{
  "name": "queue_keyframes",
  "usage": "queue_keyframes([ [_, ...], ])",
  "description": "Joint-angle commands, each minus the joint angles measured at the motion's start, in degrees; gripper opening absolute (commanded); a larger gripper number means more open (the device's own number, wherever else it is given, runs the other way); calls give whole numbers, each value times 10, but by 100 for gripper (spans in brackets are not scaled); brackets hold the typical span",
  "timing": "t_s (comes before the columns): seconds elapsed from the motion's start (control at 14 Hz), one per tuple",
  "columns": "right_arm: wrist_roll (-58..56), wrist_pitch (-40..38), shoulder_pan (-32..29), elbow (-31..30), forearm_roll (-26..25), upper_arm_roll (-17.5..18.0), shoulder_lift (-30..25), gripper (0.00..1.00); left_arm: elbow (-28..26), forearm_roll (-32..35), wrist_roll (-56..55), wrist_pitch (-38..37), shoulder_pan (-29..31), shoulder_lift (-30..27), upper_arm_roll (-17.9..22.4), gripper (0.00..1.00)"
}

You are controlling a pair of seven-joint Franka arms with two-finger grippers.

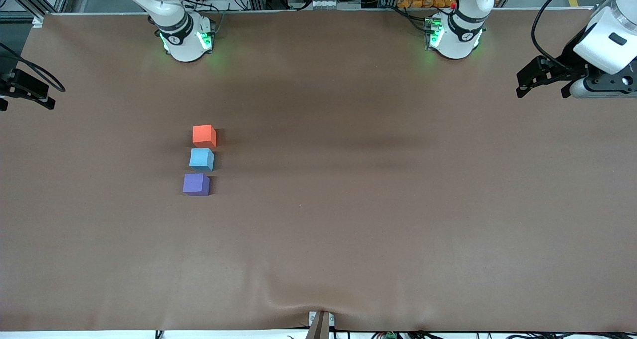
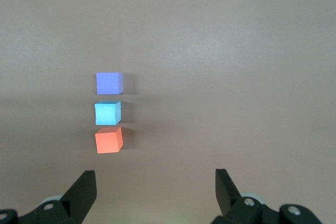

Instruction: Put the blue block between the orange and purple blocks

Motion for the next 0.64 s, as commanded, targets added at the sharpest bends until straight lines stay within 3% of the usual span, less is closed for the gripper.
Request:
queue_keyframes([
  [0.0, -9, -8, -6, 4, -8, 7, -2, 100, 8, 0, 15, -13, 6, -2, -4, 100],
  [0.57, -3, -10, -6, 4, -8, 6, -3, 100, 21, 12, 59, -17, 8, 5, 4, 100],
])
